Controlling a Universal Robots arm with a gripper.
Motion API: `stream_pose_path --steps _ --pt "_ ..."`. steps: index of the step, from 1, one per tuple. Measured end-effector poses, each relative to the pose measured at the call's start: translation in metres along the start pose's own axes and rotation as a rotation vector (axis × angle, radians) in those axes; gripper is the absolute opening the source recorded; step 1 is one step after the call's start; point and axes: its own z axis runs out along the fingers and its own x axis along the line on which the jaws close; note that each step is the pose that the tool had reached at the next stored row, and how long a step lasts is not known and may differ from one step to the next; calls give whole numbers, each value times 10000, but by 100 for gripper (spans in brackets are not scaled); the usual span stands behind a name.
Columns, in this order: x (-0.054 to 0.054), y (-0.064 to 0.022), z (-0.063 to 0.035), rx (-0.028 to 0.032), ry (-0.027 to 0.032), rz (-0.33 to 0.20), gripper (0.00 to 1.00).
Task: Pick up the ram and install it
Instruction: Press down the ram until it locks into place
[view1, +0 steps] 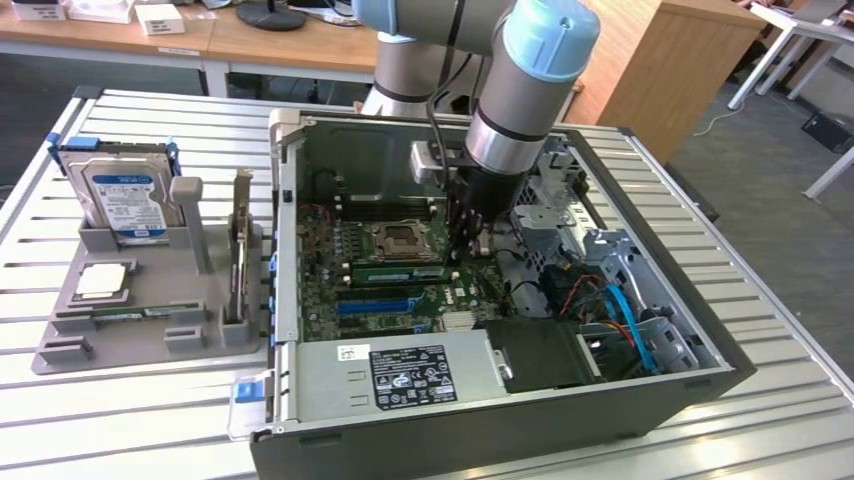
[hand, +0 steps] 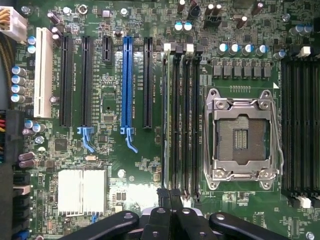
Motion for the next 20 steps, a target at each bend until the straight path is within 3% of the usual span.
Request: stream_pose_path --steps 20 --pt "3 -3 78 0 6 0 11"
